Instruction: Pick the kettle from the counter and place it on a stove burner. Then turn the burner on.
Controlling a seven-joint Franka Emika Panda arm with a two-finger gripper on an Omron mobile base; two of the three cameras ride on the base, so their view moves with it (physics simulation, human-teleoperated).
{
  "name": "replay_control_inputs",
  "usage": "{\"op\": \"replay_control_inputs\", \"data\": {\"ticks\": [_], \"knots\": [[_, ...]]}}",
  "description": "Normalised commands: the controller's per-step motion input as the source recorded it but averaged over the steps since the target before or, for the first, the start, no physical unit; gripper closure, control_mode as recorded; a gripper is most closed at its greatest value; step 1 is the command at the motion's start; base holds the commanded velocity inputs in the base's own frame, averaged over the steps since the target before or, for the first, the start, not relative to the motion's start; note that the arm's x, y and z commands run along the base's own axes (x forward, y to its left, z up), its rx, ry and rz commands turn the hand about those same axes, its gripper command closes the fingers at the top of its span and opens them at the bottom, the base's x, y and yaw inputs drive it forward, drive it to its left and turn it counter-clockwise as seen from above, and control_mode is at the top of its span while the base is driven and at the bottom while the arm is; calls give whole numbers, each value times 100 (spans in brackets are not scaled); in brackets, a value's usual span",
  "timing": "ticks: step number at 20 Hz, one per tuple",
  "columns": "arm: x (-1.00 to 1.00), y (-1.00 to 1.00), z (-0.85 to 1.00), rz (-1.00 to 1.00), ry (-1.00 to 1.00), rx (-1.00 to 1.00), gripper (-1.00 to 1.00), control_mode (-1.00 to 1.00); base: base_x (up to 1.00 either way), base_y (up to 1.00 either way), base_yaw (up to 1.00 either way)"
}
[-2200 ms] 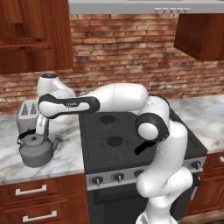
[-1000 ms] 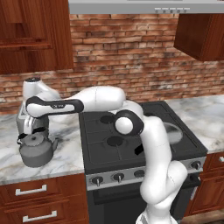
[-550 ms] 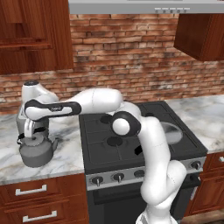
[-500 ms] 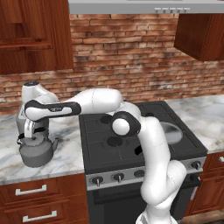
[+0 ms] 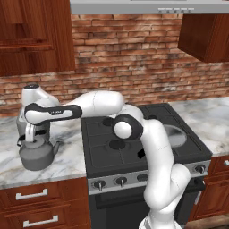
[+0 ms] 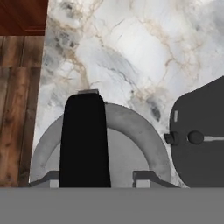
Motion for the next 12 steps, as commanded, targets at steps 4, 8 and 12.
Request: {"op": "replay_control_inputs", "data": {"ticks": [4,8,12], "knots": [[0,0,0,3,0,0,100,-100,0,0,0],[-2,-1,10,3,0,0,100,-100,0,0,0],[-9,-1,29,2,0,0,100,-100,0,0,0]]}}
